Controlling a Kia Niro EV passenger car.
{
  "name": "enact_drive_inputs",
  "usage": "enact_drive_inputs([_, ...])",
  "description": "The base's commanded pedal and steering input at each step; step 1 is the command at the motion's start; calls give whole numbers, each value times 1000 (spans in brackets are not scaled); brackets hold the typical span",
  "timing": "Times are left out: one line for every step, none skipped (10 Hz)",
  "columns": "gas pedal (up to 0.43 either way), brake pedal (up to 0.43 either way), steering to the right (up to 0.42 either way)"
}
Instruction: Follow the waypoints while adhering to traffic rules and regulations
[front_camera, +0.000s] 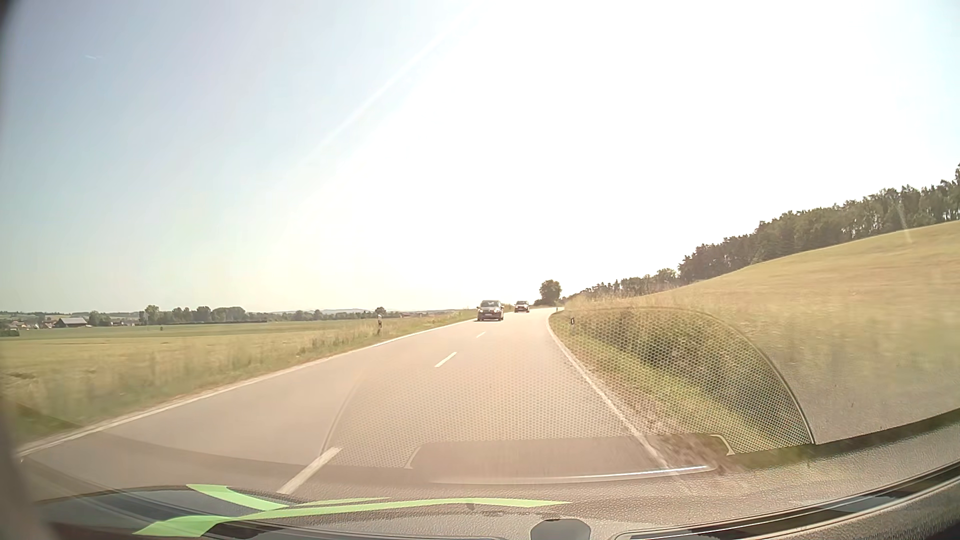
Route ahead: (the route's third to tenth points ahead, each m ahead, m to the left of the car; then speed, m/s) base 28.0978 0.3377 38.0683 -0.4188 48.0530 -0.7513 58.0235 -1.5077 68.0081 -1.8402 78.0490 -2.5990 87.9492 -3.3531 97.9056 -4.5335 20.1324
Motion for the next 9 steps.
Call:
enact_drive_inputs([209, 0, 2])
enact_drive_inputs([209, 0, 3])
enact_drive_inputs([209, 0, 3])
enact_drive_inputs([240, 0, 3])
enact_drive_inputs([280, 0, 4])
enact_drive_inputs([287, 0, 4])
enact_drive_inputs([287, 0, 4])
enact_drive_inputs([287, 0, 4])
enact_drive_inputs([287, 0, 4])
